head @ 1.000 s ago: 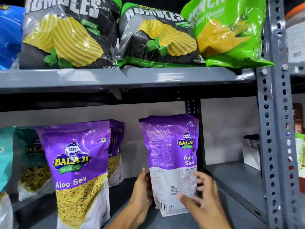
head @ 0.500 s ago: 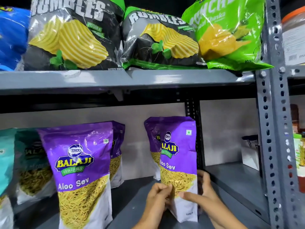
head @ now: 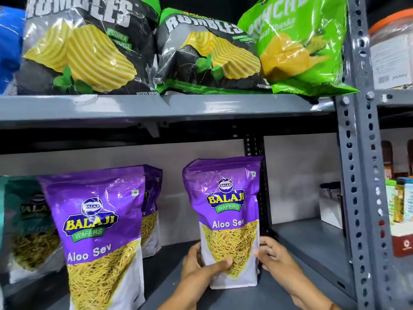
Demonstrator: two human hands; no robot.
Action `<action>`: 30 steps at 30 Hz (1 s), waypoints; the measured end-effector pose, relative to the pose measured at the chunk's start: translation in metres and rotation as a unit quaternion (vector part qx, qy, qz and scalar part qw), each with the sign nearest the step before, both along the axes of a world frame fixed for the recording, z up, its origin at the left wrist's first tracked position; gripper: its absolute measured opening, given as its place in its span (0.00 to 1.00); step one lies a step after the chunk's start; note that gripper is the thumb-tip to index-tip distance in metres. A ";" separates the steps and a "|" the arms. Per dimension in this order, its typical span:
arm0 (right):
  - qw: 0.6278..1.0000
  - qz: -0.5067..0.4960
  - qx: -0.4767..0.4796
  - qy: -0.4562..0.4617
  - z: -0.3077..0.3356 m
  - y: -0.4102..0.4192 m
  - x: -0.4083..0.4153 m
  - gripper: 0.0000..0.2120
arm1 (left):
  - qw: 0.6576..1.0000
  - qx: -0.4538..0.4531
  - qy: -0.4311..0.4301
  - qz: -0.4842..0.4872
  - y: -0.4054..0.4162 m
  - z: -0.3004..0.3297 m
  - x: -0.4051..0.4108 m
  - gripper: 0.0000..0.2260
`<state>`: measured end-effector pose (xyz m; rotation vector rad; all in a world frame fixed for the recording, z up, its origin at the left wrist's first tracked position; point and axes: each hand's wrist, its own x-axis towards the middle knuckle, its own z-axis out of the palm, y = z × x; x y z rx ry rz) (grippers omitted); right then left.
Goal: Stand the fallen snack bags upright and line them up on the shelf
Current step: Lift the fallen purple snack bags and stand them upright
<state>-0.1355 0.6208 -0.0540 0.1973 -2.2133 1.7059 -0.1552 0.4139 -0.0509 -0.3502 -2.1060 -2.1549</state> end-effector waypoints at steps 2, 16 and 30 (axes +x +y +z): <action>1.000 0.010 0.023 -0.009 0.002 0.002 -0.001 0.06 | 1.000 -0.007 0.012 0.020 0.002 -0.001 0.000 0.49; 0.980 0.178 0.026 -0.085 0.014 0.006 -0.004 0.32 | 0.991 -0.098 -0.034 -0.083 -0.009 0.007 0.001 0.37; 0.985 0.170 0.006 -0.032 0.006 0.017 0.014 0.52 | 0.996 -0.076 -0.011 -0.051 0.015 0.007 0.038 0.39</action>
